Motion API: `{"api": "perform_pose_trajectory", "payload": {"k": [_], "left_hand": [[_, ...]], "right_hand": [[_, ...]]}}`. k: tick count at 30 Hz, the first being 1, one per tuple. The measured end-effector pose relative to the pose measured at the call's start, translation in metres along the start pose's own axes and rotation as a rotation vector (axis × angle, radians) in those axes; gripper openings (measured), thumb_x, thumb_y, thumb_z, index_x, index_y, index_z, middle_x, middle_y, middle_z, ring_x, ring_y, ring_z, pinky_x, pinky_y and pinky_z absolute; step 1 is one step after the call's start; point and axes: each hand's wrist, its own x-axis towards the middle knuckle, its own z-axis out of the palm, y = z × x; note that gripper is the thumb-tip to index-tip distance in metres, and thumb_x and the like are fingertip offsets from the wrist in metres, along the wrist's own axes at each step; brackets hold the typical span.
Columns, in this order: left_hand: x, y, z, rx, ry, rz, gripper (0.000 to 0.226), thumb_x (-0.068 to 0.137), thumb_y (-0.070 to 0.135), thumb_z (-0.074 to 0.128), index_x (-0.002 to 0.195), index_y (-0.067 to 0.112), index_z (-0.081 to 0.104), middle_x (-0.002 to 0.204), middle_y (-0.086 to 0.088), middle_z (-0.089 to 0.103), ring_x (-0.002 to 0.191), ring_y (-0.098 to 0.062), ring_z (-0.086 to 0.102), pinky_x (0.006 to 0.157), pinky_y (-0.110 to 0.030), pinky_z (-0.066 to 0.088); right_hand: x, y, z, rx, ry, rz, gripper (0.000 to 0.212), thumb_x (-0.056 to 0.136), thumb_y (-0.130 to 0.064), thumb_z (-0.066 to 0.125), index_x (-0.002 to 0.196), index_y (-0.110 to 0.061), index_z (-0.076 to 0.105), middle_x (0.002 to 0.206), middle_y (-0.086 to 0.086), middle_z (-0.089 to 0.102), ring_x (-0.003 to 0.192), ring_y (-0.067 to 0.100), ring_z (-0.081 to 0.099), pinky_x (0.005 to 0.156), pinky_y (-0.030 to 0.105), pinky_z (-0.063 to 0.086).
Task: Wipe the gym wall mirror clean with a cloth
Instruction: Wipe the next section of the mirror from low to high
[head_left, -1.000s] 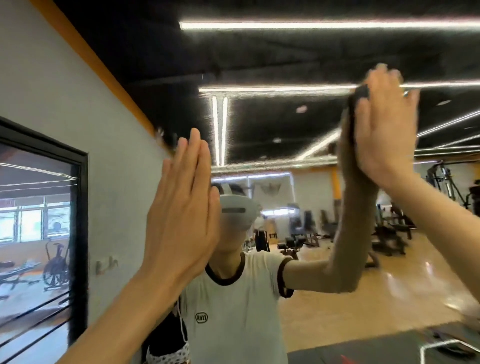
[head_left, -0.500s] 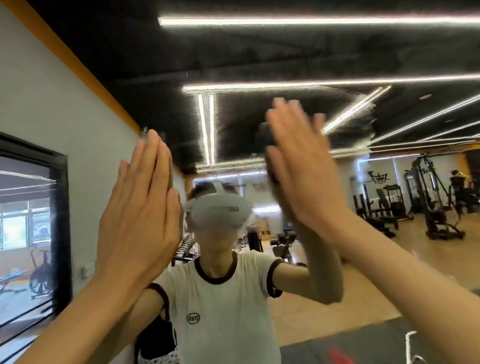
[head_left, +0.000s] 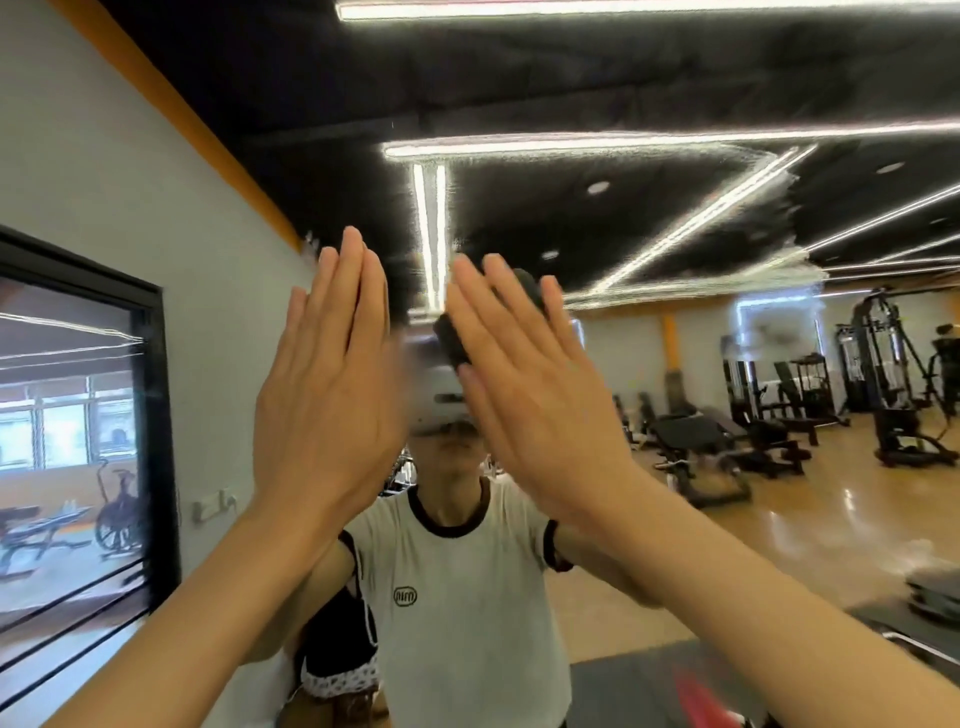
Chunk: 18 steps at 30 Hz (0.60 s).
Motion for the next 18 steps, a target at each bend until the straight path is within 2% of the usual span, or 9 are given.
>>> {"api": "perform_pose_trajectory", "payload": {"k": [2, 4, 6, 7, 10, 12, 13, 16, 18], "left_hand": [[0.0, -0.001, 0.0, 0.01, -0.003, 0.002, 0.061, 0.105, 0.021, 0.029, 0.161, 0.005, 0.012, 0.169, -0.01, 0.007, 0.157, -0.022, 0.004, 0.126, -0.027, -0.006], [0.0, -0.001, 0.001, 0.022, 0.002, 0.005, 0.062, 0.104, 0.02, 0.03, 0.161, 0.005, 0.011, 0.17, -0.01, 0.007, 0.157, -0.022, 0.003, 0.126, -0.028, -0.006], [0.001, -0.001, 0.002, 0.033, 0.0, 0.003, 0.062, 0.104, 0.022, 0.028, 0.161, 0.006, 0.01, 0.17, -0.01, 0.006, 0.157, -0.022, 0.003, 0.127, -0.03, -0.004], [0.001, -0.001, 0.002, 0.031, -0.001, 0.001, 0.062, 0.104, 0.022, 0.028, 0.161, 0.006, 0.01, 0.17, -0.01, 0.006, 0.157, -0.023, 0.003, 0.127, -0.031, -0.004], [0.0, -0.001, 0.002, 0.027, -0.001, 0.002, 0.061, 0.105, 0.023, 0.027, 0.161, 0.005, 0.011, 0.17, -0.011, 0.006, 0.157, -0.023, 0.003, 0.127, -0.031, -0.004], [0.0, -0.001, 0.002, 0.023, 0.001, 0.005, 0.06, 0.106, 0.022, 0.027, 0.161, 0.004, 0.012, 0.169, -0.012, 0.007, 0.157, -0.022, 0.003, 0.126, -0.03, -0.005], [-0.001, -0.001, 0.002, 0.019, 0.003, 0.006, 0.059, 0.106, 0.021, 0.027, 0.161, 0.004, 0.012, 0.169, -0.012, 0.007, 0.157, -0.022, 0.003, 0.126, -0.029, -0.006], [-0.001, -0.001, 0.001, 0.014, 0.004, 0.005, 0.059, 0.106, 0.021, 0.027, 0.161, 0.004, 0.011, 0.169, -0.012, 0.007, 0.157, -0.023, 0.003, 0.126, -0.028, -0.007], [0.0, -0.001, 0.001, 0.006, -0.004, -0.005, 0.06, 0.105, 0.022, 0.026, 0.161, 0.005, 0.011, 0.17, -0.011, 0.006, 0.157, -0.023, 0.002, 0.126, -0.028, -0.007]], "right_hand": [[-0.022, 0.037, -0.016, 0.007, 0.006, 0.155, 0.054, 0.103, -0.018, 0.04, 0.155, -0.007, 0.032, 0.164, 0.012, 0.026, 0.153, 0.027, 0.014, 0.126, 0.034, 0.0], [-0.046, 0.067, -0.032, 0.06, 0.119, 0.423, 0.051, 0.105, -0.018, 0.039, 0.155, -0.011, 0.034, 0.165, 0.009, 0.024, 0.154, 0.026, 0.014, 0.124, 0.024, -0.004], [-0.053, 0.073, -0.038, 0.134, 0.233, 0.629, 0.047, 0.106, -0.015, 0.041, 0.153, -0.011, 0.036, 0.164, 0.006, 0.026, 0.154, 0.024, 0.015, 0.125, 0.028, -0.004], [-0.049, 0.064, -0.035, 0.142, 0.253, 0.668, 0.047, 0.106, -0.01, 0.042, 0.153, -0.009, 0.036, 0.163, 0.006, 0.027, 0.154, 0.024, 0.016, 0.126, 0.034, -0.002], [-0.017, 0.006, -0.011, 0.095, 0.169, 0.5, 0.055, 0.096, 0.004, 0.052, 0.149, -0.001, 0.038, 0.16, 0.016, 0.032, 0.15, 0.038, 0.023, 0.124, 0.049, 0.009], [-0.005, -0.038, 0.008, 0.081, 0.105, 0.314, 0.066, 0.093, 0.004, 0.058, 0.153, -0.004, 0.033, 0.161, 0.015, 0.03, 0.152, 0.034, 0.02, 0.125, 0.044, 0.006], [-0.004, -0.049, 0.012, 0.088, 0.085, 0.229, 0.064, 0.095, 0.0, 0.057, 0.154, -0.005, 0.032, 0.162, 0.014, 0.03, 0.152, 0.032, 0.019, 0.125, 0.043, 0.006], [-0.017, -0.02, 0.002, 0.013, -0.002, 0.056, 0.057, 0.101, -0.013, 0.047, 0.155, -0.007, 0.03, 0.163, 0.012, 0.028, 0.152, 0.027, 0.019, 0.126, 0.041, 0.005], [-0.035, 0.021, -0.015, -0.01, -0.037, 0.158, 0.057, 0.103, -0.015, 0.045, 0.157, -0.007, 0.027, 0.164, 0.011, 0.024, 0.153, 0.025, 0.015, 0.126, 0.039, 0.002]]}}
